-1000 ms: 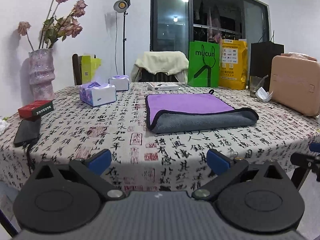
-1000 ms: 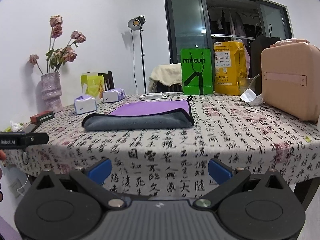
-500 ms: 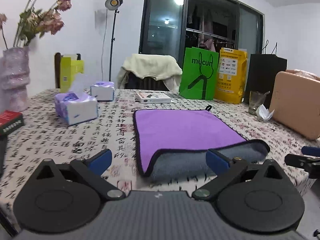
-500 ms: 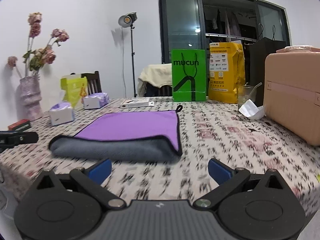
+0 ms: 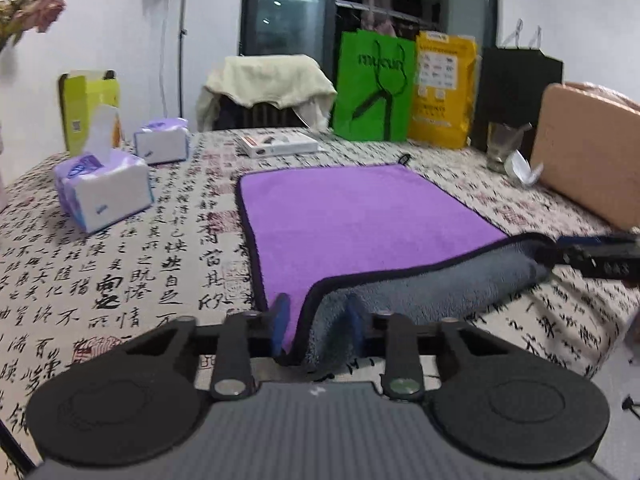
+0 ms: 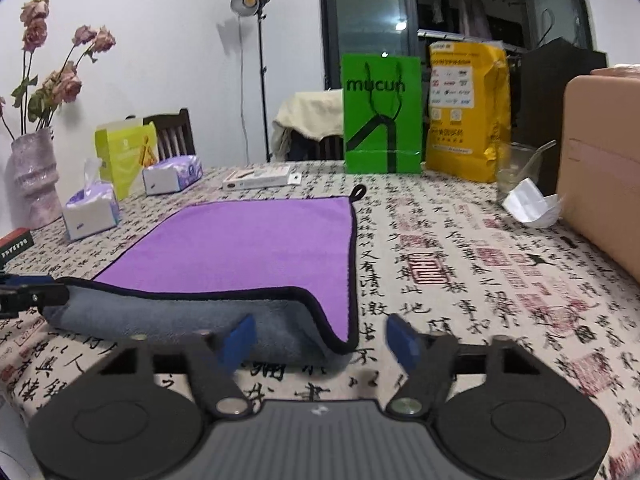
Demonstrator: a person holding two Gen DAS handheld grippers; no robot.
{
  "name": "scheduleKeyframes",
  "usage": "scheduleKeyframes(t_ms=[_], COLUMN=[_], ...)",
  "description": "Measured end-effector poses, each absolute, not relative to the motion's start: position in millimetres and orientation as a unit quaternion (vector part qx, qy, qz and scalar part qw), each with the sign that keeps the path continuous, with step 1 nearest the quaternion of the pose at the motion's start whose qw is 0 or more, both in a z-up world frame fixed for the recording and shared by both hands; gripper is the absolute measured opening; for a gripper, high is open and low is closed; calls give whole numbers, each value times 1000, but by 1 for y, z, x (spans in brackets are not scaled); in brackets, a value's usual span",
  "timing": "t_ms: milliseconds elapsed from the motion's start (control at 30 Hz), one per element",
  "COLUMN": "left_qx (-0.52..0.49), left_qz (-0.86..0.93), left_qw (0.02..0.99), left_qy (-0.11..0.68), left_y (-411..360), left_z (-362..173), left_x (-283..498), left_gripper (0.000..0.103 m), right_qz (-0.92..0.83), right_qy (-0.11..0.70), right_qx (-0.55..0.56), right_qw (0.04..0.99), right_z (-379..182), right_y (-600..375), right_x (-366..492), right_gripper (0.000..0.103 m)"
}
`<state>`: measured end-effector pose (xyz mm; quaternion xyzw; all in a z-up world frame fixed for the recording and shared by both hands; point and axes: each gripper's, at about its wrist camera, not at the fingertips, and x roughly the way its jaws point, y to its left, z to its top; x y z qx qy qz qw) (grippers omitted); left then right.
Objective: Fold towel
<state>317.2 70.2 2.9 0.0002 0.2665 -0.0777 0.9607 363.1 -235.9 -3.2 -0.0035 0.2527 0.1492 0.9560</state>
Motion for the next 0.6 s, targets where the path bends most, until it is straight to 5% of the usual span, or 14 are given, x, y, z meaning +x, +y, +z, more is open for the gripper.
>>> scheduleKeyframes(t_ms=[233, 300, 600], left_qx=[-10, -8, 15], left_qz=[-89, -87, -66], left_qw=[953, 954, 963], left_qy=[291, 285, 261], left_y=[72, 71, 67], left_z=[-2, -2, 11], left_x=[321, 320, 332], left_gripper=[17, 5, 5], right_qz=[160, 166, 174], right_qy=[269, 273, 257], right_qx=[-19, -24, -51], right_qw=[950, 947, 949], right_z=[-5, -5, 2], right_y=[-228, -228, -224], right_x=[380, 381, 392], right_gripper=[16, 9, 5])
